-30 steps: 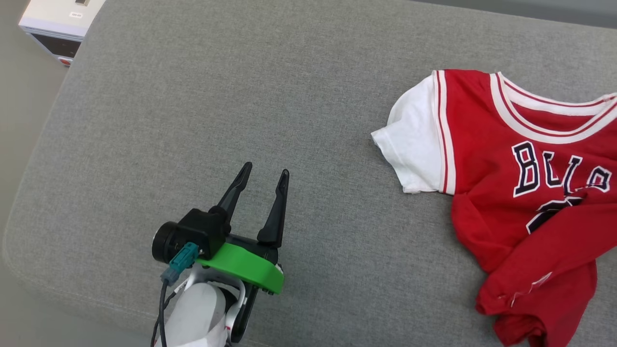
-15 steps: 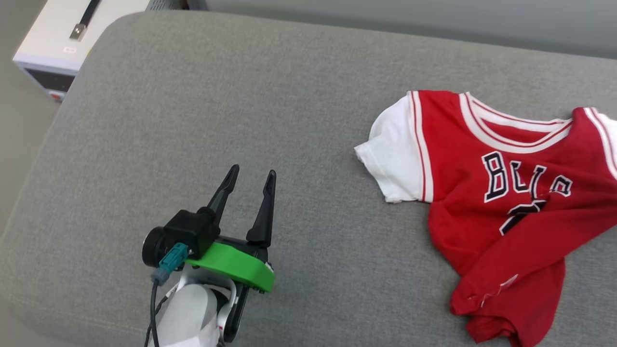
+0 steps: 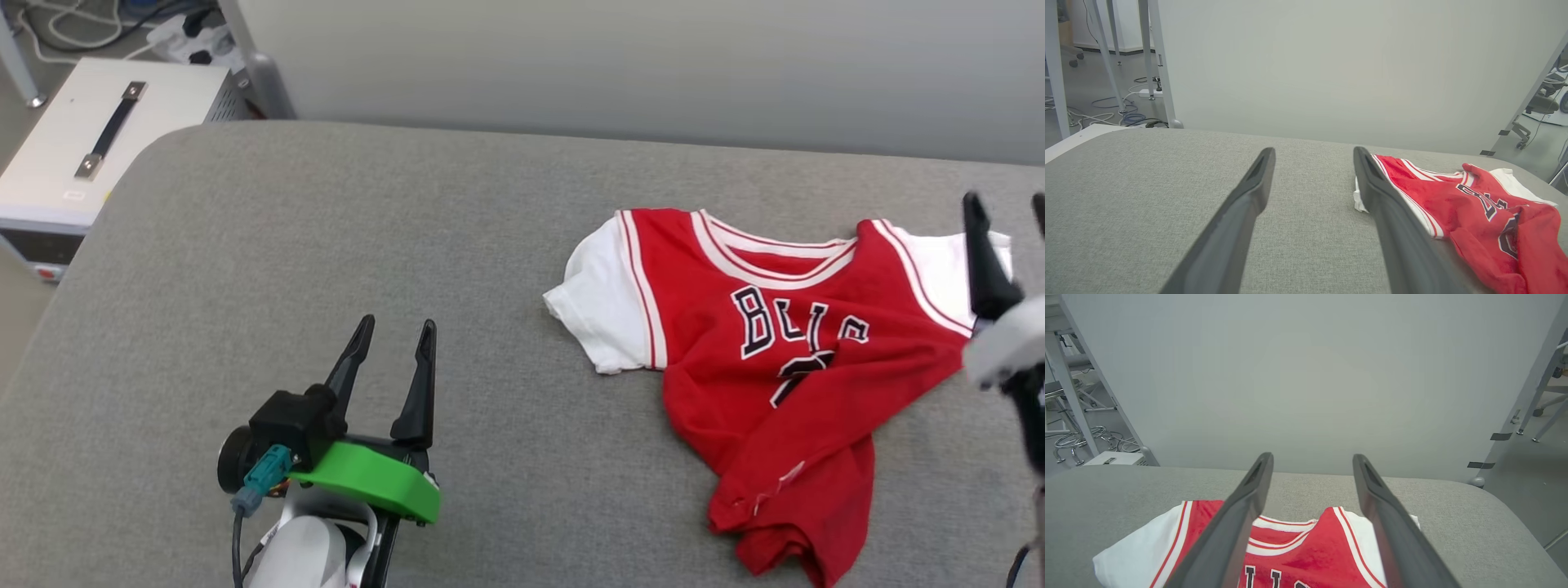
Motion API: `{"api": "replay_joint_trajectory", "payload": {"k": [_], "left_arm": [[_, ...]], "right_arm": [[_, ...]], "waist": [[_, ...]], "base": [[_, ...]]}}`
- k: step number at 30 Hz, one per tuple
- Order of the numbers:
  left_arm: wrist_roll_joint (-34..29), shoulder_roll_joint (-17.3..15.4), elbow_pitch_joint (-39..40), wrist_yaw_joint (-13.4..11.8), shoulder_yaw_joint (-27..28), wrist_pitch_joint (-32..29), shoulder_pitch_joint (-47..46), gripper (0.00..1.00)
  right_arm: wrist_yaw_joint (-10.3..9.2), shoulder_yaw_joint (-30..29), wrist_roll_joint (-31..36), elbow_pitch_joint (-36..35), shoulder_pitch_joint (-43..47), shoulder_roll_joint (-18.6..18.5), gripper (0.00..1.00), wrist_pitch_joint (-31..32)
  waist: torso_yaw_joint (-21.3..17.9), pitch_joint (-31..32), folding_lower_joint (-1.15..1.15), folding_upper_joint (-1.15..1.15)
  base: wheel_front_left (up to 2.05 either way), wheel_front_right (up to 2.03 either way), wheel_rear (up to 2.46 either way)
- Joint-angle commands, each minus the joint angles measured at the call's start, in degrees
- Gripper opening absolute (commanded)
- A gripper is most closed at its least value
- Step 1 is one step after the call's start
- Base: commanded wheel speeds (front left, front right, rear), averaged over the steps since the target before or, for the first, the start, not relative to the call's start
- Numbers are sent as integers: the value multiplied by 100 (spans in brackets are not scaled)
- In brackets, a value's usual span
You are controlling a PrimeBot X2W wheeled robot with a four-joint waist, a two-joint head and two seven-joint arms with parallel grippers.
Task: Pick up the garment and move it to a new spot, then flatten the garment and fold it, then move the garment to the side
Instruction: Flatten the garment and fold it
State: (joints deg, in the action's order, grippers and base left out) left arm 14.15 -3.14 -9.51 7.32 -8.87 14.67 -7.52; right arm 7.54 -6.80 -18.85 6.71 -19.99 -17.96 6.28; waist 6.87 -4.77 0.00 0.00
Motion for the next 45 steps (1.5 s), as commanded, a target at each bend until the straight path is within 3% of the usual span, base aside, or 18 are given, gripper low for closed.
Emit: {"api": "replay_joint_trajectory", "payload": {"k": [1, 8, 15, 25, 31, 37, 42, 45], "left_arm": [[67, 20, 24, 16, 12, 33, 99, 100], [171, 22, 42, 16, 46, 33, 279, 100], [275, 24, 233, 16, 232, 33, 418, 100], [299, 18, 91, 16, 57, 33, 372, 100], [447, -71, -243, 16, -234, -72, -107, 100], [678, -113, -772, 14, -476, -1382, -1346, 100], [999, -104, -1446, -18, -690, -3524, -2299, 100], [959, -191, -1740, -140, -745, -4208, -2775, 100]], "right_arm": [[-5, 11, -5, -166, 309, 110, 100, -219], [-5, 28, 72, -848, 1409, 699, 100, -1214], [-5, 81, 168, -996, 1914, 1138, 100, -1792], [-5, 216, 228, -947, 1948, 1247, 100, -1893], [-5, 183, 302, -1112, 1888, 1236, 100, -1849], [-5, 233, 416, -1234, 1858, 1215, 100, -1754], [-5, 308, 454, -1337, 1738, 1196, 100, -1681], [-5, 407, 458, -1381, 1645, 1204, 100, -1669]], "waist": [[-200, 184, 0, 0], [-379, 210, 0, 0], [-472, 191, 0, 0], [-565, 132, 0, 0], [-640, -72, 0, 0], [-729, -380, 0, 0], [-853, -654, 0, 0], [-986, -820, 0, 0]], "base": [[0, 0, 0], [0, 0, 0], [0, 0, 0], [0, 0, 0], [0, 0, 0], [0, 0, 0], [0, 0, 0], [0, 0, 0]]}}
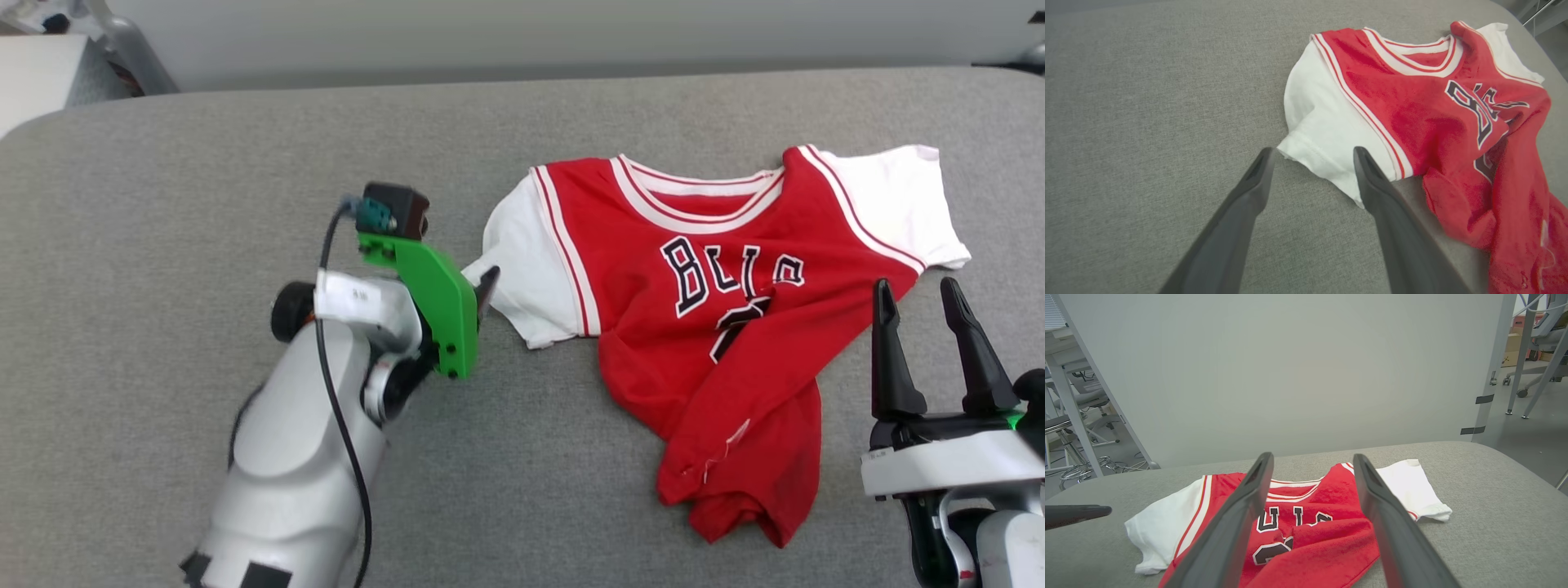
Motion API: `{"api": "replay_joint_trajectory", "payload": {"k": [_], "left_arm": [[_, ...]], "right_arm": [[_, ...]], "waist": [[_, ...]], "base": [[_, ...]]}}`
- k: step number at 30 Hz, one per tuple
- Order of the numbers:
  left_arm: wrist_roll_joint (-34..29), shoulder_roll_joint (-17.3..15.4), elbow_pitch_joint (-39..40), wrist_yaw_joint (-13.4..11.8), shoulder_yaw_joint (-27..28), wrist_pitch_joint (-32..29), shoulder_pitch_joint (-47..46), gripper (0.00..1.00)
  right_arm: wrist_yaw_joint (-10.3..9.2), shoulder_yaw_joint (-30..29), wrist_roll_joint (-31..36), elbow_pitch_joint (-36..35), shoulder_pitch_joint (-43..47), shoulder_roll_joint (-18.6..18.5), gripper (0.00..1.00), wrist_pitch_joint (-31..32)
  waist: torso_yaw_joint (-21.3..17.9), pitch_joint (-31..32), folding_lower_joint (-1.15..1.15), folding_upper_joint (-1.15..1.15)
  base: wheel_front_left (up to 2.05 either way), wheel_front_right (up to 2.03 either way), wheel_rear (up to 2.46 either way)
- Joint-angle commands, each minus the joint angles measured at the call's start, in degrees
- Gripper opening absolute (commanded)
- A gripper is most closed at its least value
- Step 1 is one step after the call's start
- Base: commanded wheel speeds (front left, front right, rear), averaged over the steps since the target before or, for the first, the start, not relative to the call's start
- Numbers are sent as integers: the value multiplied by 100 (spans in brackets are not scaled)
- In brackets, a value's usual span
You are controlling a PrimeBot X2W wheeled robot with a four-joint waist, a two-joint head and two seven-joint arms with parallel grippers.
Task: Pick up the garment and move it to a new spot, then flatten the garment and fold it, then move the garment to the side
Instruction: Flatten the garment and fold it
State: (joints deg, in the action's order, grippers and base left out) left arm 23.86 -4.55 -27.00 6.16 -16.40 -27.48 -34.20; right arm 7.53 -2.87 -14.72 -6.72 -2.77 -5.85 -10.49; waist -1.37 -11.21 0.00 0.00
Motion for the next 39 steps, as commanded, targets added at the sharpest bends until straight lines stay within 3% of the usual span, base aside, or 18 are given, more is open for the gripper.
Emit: {"api": "replay_joint_trajectory", "payload": {"k": [1, 9, 18, 19, 20, 30, 39], "left_arm": [[-8, -53, -87, -42, -5, -141, -251, 100], [-78, -35, -677, -114, -154, -446, -934, 100], [-183, 15, -1616, -127, -376, -67, -1056, 100], [-187, 16, -1694, -123, -390, -24, -1042, 35], [-186, 15, -1773, -108, -407, 43, -1029, 0], [-161, -283, -1937, -62, -344, 941, -858, 0], [-75, -932, -1392, -58, -215, 915, -295, 0]], "right_arm": [[-4, 45, 49, -47, -109, 4, 100, 4], [-4, 164, 97, -78, -246, 59, 100, -11], [-4, 198, 126, -11, -423, 138, 100, -87], [-4, 193, 132, -5, -425, 143, 100, -91], [-4, 183, 139, 2, -429, 148, 100, -93], [-4, 44, 162, 145, -360, 171, 100, -69], [-4, -60, 171, 254, -206, 214, 100, -13]], "waist": [[-207, -235, 0, 0], [-423, -596, 0, 0], [-483, -830, 0, 0], [-475, -827, 0, 0], [-460, -818, 0, 0], [-203, -384, 0, 0], [41, 53, 0, 0]], "base": [[0, 0, 0], [0, 0, 0], [0, 0, 0], [0, 0, 0], [0, 0, 0], [0, 0, 0], [0, 0, 0]]}}
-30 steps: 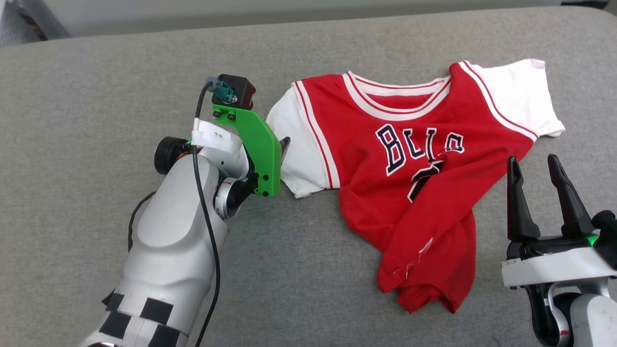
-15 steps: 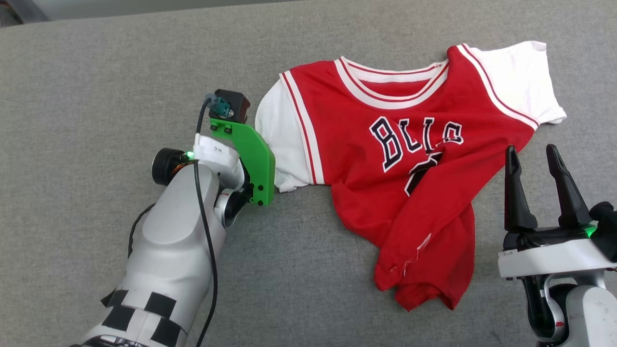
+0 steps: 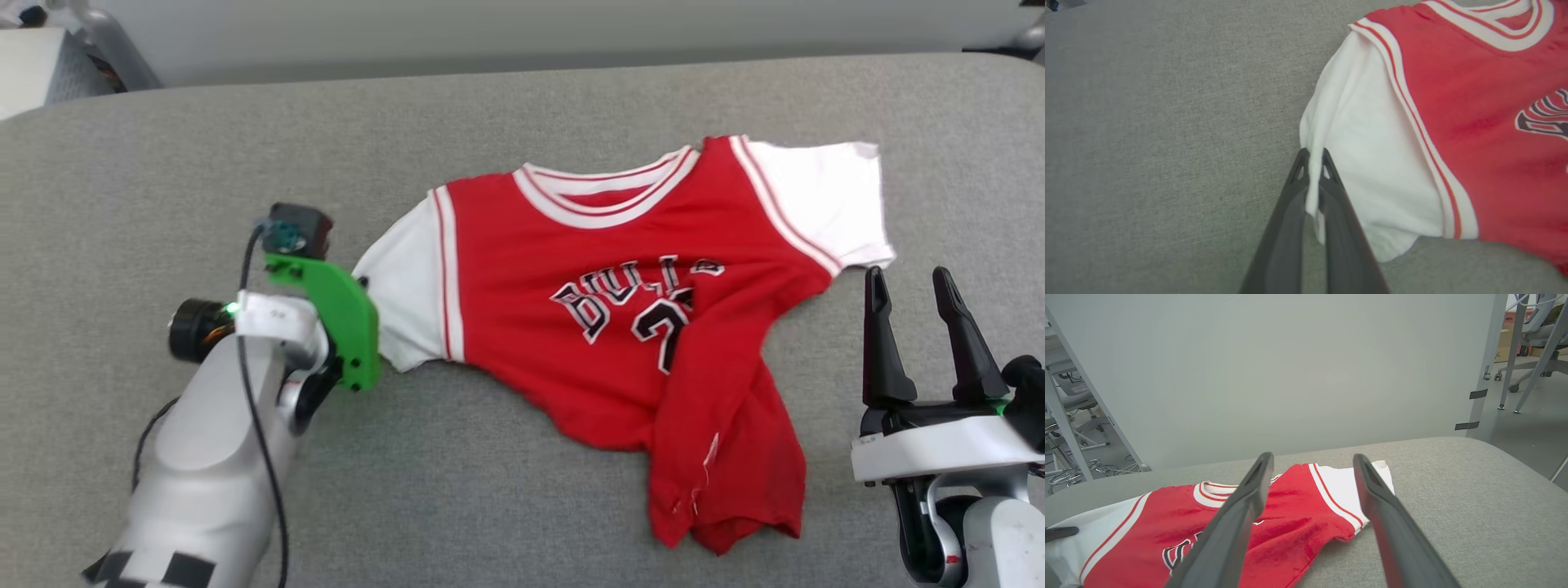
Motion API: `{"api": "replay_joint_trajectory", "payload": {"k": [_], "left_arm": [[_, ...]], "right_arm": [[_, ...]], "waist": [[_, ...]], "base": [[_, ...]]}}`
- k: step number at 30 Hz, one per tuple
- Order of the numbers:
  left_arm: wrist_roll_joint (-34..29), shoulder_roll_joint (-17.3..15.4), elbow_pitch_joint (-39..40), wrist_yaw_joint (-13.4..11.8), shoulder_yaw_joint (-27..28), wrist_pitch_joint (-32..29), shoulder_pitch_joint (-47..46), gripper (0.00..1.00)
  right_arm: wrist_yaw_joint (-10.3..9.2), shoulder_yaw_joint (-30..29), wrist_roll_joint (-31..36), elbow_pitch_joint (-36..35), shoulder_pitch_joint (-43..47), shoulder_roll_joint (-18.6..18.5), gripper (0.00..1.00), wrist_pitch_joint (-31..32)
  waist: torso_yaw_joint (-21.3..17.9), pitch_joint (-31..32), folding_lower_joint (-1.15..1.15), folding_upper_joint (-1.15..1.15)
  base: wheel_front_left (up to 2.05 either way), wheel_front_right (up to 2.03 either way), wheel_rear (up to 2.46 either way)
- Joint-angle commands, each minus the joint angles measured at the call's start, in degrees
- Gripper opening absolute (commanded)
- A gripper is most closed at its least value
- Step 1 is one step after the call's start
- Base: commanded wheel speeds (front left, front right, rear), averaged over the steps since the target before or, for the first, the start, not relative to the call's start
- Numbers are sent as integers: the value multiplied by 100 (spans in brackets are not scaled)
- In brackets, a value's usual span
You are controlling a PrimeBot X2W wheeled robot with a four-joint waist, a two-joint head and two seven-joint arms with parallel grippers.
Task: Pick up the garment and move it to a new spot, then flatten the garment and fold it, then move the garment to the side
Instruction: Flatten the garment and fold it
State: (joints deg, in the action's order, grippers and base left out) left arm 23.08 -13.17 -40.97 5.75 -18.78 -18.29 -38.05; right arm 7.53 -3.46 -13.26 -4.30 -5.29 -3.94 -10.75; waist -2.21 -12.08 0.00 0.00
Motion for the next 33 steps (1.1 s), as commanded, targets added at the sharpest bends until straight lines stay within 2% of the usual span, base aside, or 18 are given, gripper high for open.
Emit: {"api": "replay_joint_trajectory", "payload": {"k": [1, 4, 10, 11, 12, 13, 17, 18, 24, 30, 33], "left_arm": [[-17, -194, 116, -31, 33, -5, 200, 0], [-8, -424, 420, -44, 62, -24, 524, 0], [134, -576, 1085, -31, 31, -143, 1235, 0], [106, -591, 1170, -55, 10, -106, 1317, 7], [86, -595, 1258, -97, 3, -38, 1417, 73], [75, -591, 1322, -146, 13, 40, 1490, 100], [-76, -560, 1652, -365, 57, 718, 1721, 100], [-178, -490, 1927, -462, 107, 1496, 1857, 100], [-344, -317, 2351, -651, 228, 3031, 2182, 100], [-521, -12, 3241, -682, 530, 3323, 2639, 100], [-692, 143, 3632, -596, 673, 3326, 2890, 100]], "right_arm": [[-4, -13, 28, 23, 55, 30, 100, 17], [-4, -19, 31, 54, 80, 47, 100, 19], [-4, -41, 27, 111, 147, 74, 100, 36], [-4, -48, 23, 119, 156, 77, 100, 38], [-4, -52, 19, 131, 166, 80, 100, 41], [-4, -55, 17, 142, 174, 82, 100, 44], [-4, -100, 16, 164, 221, 88, 100, 70], [-4, -142, 25, 137, 265, 91, 100, 104], [-4, -164, 42, 105, 352, 94, 100, 207], [-4, -194, 77, 73, 407, 74, 100, 359], [-4, -139, 89, 55, 402, -21, 100, 588]], "waist": [[144, 176, 0, 0], [184, 259, 0, 0], [244, 398, 0, 0], [253, 415, 0, 0], [260, 440, 0, 0], [266, 461, 0, 0], [320, 554, 0, 0], [382, 601, 0, 0], [516, 681, 0, 0], [635, 704, 0, 0], [716, 679, 0, 0]], "base": [[0, 0, 0], [0, 0, 0], [0, 0, 0], [0, 0, 0], [0, 0, 0], [0, 0, 0], [0, 0, 0], [0, 0, 0], [0, 0, 0], [0, 0, 0], [0, 0, 0]]}}
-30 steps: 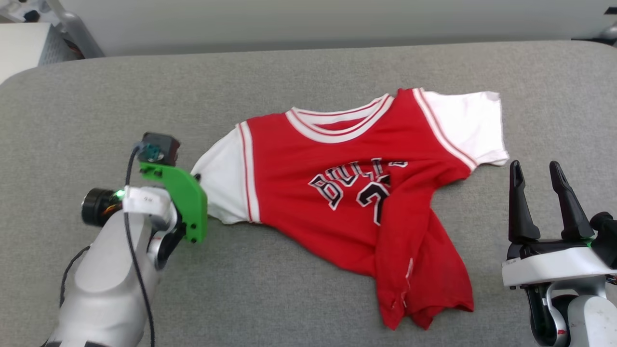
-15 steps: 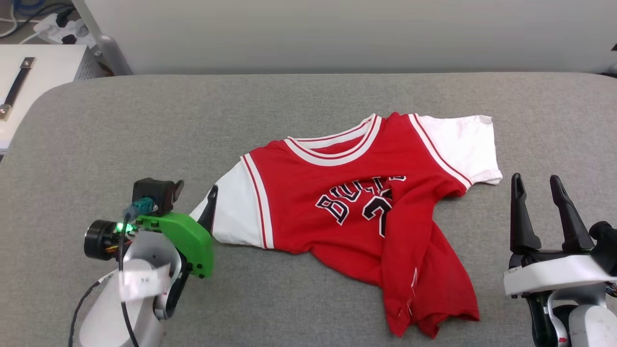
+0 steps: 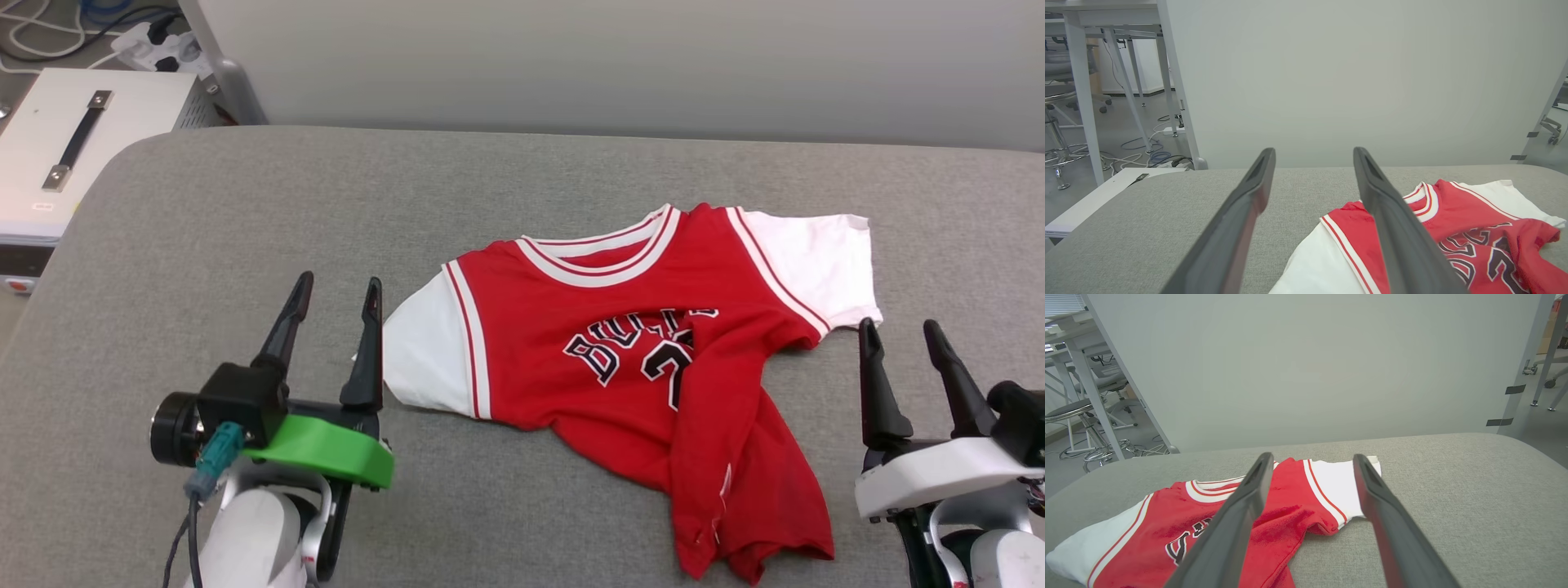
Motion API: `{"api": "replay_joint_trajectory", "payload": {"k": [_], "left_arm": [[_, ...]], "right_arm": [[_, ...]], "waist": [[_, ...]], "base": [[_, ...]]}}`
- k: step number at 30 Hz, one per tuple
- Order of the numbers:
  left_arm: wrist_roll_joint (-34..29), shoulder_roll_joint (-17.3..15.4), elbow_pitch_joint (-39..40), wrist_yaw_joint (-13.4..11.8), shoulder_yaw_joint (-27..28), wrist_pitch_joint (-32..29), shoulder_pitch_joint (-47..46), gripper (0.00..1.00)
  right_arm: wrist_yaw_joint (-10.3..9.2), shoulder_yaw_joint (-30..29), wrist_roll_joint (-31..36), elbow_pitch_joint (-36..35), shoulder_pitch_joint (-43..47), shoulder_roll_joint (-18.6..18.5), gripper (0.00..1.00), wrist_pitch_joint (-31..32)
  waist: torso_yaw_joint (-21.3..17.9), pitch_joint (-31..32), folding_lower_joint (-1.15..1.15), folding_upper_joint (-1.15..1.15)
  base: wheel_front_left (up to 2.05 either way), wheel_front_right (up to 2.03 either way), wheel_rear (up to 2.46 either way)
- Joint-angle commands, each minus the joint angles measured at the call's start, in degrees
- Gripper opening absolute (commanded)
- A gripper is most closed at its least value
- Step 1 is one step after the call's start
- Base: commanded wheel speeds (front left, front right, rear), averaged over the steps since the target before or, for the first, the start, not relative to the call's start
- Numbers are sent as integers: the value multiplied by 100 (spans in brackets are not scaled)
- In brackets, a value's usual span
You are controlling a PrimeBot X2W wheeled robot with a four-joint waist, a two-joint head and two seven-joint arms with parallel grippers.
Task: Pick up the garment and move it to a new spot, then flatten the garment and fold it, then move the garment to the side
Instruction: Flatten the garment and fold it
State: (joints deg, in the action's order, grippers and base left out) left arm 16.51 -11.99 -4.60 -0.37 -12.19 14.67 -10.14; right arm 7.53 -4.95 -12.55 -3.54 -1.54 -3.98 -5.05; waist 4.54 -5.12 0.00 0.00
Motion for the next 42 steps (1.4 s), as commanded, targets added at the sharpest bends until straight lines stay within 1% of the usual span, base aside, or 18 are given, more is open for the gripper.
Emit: {"api": "replay_joint_trajectory", "payload": {"k": [1, 4, 6, 8, 13, 15, 16, 20, 23, 24, 28, 35, 42], "left_arm": [[-94, 72, 71, 56, 50, 30, 160, 100], [-219, 162, 158, 178, 146, 31, 208, 100], [-282, 216, 172, 254, 224, 31, 191, 100], [-342, 275, 173, 325, 281, 31, 158, 100], [-469, 449, 166, 480, 348, 32, 67, 100], [-505, 516, 150, 529, 348, 32, 37, 100], [-500, 557, 122, 551, 353, 32, 27, 100], [-477, 660, -4, 637, 330, 32, -53, 100], [-492, 704, -23, 678, 335, 32, -138, 100], [-499, 718, -29, 689, 342, 32, -167, 100], [-521, 764, -55, 723, 346, 32, -239, 100], [-529, 837, -14, 753, 342, 32, -325, 100], [-533, 879, -45, 767, 387, 32, -352, 100]], "right_arm": [[-4, 61, -11, -26, 14, -82, 100, 201], [-4, 255, -22, -97, -134, -397, 100, 821], [-4, 432, -84, -118, -336, -648, 100, 1414], [-4, 598, -256, -99, -619, -864, 100, 2104], [-4, 1213, -815, 192, -1522, -1417, 100, 4097], [-4, 1357, -973, 394, -1866, -1527, 100, 4774], [-4, 1547, -1007, 492, -2059, -1626, 100, 5098], [-4, 1919, -1180, 989, -2639, -1786, 100, 5812], [-4, 2175, -1331, 1316, -2957, -1879, 100, 6152], [-4, 2359, -1366, 1394, -3069, -1984, 100, 6240], [-4, 2749, -1494, 1783, -3391, -2248, 100, 6296], [-4, 3337, -1527, 2460, -3713, -2549, 100, 6314], [-4, 3632, -1830, 3013, -3634, -2590, 99, 6245]], "waist": [[74, -36, 0, 0], [161, -118, 0, 0], [212, -169, 0, 0], [264, -227, 0, 0], [441, -407, 0, 0], [526, -479, 0, 0], [576, -518, 0, 0], [788, -646, 0, 0], [941, -743, 0, 0], [997, -784, 0, 0], [1173, -899, 0, 0], [1390, -1112, 0, 0], [1426, -1117, 0, 0]], "base": [[0, 0, 0], [0, 0, 0], [0, 0, 0], [0, 0, 0], [0, 0, 0], [0, 0, 0], [0, 0, 0], [0, 0, 0], [0, 0, 0], [0, 0, 0], [0, 0, 0], [0, 0, 0], [0, 0, 0]]}}
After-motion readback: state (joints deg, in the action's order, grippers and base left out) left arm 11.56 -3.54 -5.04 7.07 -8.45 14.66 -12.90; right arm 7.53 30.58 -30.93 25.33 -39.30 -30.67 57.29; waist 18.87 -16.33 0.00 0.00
